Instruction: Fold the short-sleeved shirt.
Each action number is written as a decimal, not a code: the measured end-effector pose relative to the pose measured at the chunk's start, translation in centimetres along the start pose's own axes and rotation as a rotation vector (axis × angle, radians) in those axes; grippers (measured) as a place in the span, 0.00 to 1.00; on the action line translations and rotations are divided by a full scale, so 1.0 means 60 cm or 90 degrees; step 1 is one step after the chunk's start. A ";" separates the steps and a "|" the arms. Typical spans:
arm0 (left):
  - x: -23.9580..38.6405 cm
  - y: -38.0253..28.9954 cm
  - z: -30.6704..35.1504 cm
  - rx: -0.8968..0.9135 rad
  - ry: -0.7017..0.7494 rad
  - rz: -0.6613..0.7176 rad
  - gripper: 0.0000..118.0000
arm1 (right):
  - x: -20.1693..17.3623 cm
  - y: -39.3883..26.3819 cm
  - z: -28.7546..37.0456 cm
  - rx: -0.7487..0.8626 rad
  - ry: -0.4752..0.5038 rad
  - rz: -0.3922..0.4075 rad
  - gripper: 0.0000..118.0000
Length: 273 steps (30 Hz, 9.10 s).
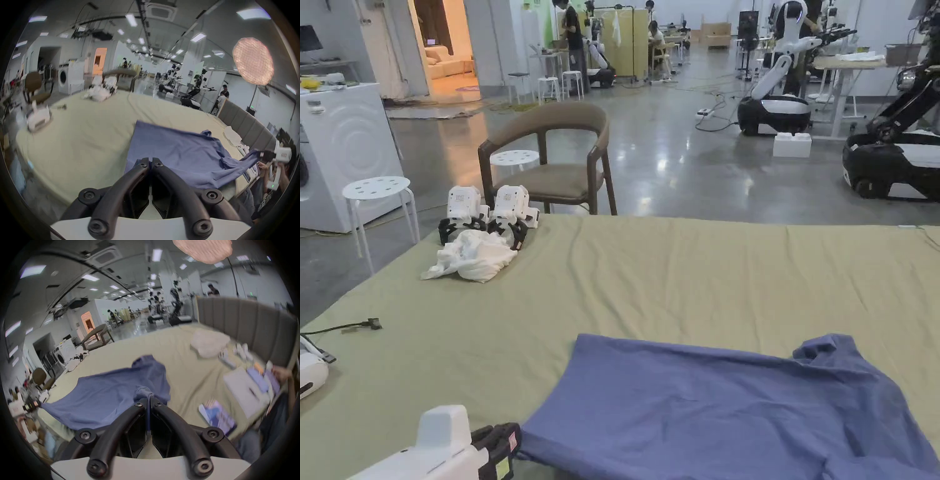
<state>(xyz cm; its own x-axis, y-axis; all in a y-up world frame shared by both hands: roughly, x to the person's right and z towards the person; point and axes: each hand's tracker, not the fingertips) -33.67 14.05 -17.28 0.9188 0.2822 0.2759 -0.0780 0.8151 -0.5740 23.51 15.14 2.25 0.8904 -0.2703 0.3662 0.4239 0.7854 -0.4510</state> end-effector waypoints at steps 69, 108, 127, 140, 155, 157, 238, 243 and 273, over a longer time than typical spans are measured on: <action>-0.046 -0.180 -0.073 -0.097 0.088 -0.025 0.37 | -0.132 -0.162 0.110 0.079 0.048 0.180 0.00; 0.001 -0.017 -0.123 -0.069 0.036 -0.026 0.03 | 0.012 -0.070 -0.124 0.000 -0.049 0.049 0.05; 0.009 0.108 -0.360 -0.081 0.088 -0.014 0.77 | -0.005 0.056 -0.369 -0.108 -0.097 0.046 0.61; 0.113 0.032 -0.035 0.122 0.029 -0.102 0.48 | -0.060 -0.033 -0.091 0.085 0.042 0.127 0.22; 0.149 -0.021 0.038 0.137 -0.013 -0.138 0.00 | -0.134 -0.062 -0.007 0.123 0.068 0.175 0.00; 0.137 -0.022 0.029 0.125 -0.005 -0.135 0.00 | -0.127 -0.066 -0.011 0.120 0.071 0.163 0.00; 0.152 -0.097 0.156 0.142 0.046 -0.192 0.59 | -0.102 -0.145 0.086 0.102 0.060 0.089 0.52; 0.194 -0.090 0.188 0.151 0.026 -0.203 0.17 | -0.138 -0.138 0.106 0.117 0.078 0.108 0.04; 0.082 0.062 -0.255 -0.064 -0.026 -0.075 0.56 | -0.080 -0.165 0.071 0.035 0.022 0.111 0.00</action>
<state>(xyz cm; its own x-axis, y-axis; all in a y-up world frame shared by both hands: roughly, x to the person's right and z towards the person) -23.51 10.74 -29.85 0.9028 0.2089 0.3759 0.0710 0.7896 -0.6095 14.33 11.06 8.41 0.9549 -0.1459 0.2586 0.2544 0.8511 -0.4594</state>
